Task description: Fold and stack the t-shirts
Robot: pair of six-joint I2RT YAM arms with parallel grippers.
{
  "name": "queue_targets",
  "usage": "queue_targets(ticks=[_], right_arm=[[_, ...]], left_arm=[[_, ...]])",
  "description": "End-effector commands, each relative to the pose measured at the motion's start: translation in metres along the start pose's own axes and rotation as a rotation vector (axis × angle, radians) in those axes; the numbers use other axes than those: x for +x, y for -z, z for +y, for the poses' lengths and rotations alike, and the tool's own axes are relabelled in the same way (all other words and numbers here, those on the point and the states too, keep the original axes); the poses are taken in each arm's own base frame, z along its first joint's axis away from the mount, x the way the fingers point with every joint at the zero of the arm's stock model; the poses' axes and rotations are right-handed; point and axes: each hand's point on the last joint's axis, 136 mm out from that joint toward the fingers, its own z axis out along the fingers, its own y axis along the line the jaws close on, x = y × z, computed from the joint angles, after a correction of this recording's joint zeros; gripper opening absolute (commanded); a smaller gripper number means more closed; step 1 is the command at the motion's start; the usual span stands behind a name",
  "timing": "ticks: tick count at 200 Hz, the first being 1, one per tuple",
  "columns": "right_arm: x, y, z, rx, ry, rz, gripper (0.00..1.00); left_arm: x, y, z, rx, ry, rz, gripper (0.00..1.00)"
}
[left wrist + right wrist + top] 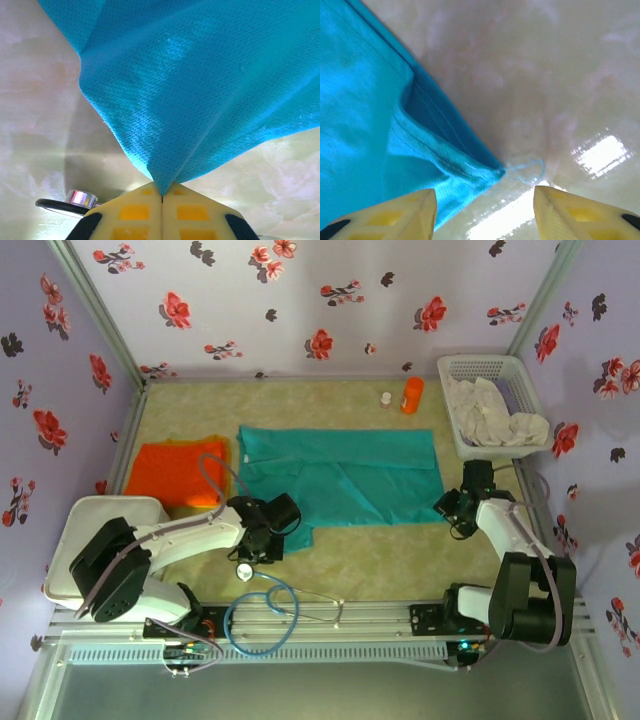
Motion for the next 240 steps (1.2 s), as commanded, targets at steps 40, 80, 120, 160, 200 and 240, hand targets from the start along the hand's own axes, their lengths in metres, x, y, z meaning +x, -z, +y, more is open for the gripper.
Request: queue_targets(ticks=[40,80,120,160,200,240], right_arm=[[0.014,0.001,-0.006,0.013,-0.007,0.017,0.52],[0.008,-0.011,-0.001,0.020,-0.006,0.027,0.50],[0.009,-0.023,0.001,0.017,-0.009,0.049,0.46],[0.010,-0.032,-0.001,0.030,-0.010,0.063,0.43],[0.007,-0.037,0.000,0.046,0.003,0.071,0.34],[0.000,-0.039,0.004,0.049,0.013,0.062,0.31]], left_arm=[[-0.005,0.000,-0.001,-0.016,-0.030,-0.003,0.00],[-0.004,0.000,0.000,-0.013,-0.025,-0.003,0.00],[-0.003,-0.002,0.001,-0.009,-0.017,-0.006,0.00],[-0.003,-0.002,0.001,-0.010,-0.020,-0.006,0.00],[-0.004,-0.002,0.000,-0.007,-0.017,-0.011,0.00],[-0.006,-0.005,0.000,-0.007,-0.007,-0.016,0.00]])
